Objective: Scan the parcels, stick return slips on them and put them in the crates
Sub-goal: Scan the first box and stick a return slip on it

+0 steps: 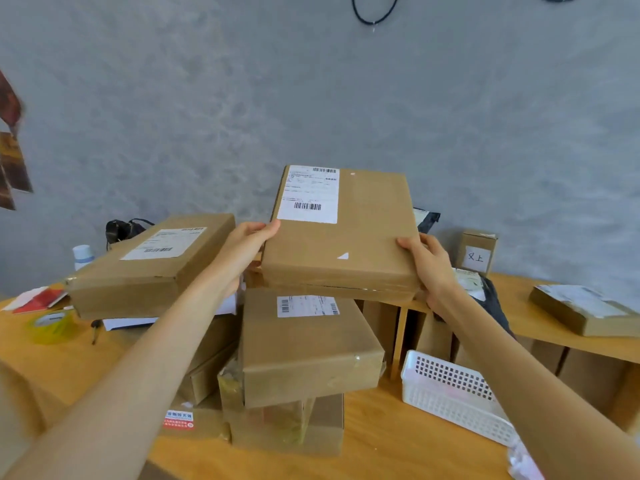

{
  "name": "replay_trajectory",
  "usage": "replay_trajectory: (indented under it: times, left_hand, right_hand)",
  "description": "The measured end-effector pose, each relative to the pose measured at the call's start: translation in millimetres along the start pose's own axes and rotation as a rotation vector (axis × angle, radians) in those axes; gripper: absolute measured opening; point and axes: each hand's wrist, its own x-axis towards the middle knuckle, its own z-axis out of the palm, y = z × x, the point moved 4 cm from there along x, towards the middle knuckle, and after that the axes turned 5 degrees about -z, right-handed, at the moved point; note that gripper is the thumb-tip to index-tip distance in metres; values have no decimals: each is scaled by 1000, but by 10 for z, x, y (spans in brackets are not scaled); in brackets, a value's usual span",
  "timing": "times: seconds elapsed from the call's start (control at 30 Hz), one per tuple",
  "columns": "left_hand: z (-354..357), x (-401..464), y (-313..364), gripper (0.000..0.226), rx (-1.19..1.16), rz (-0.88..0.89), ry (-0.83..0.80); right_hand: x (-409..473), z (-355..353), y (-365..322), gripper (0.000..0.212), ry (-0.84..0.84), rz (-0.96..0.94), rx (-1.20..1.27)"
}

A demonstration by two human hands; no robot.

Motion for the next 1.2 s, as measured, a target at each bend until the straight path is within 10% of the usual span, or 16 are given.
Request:
replay_trajectory:
  times: [0.27,0.63,1.07,1.2]
  left_hand:
    - [1055,61,-116,70,-235,-122,-253]
    - [2852,-444,-416,43,-303,-100,-610]
    - [3346,-989,-1868,45,-193,-342,-529]
    - [3228,-1106,-2103,46,-127,-320,-456]
  right_hand:
    - [-551,-915,174,42,133,-107,-85]
    - [-1590,-2309,529,41,436,23,-97]
    - [-2115,-2946,2059,63,276,388,-70]
    - [-2239,-3281,2536,65,332,530,-574]
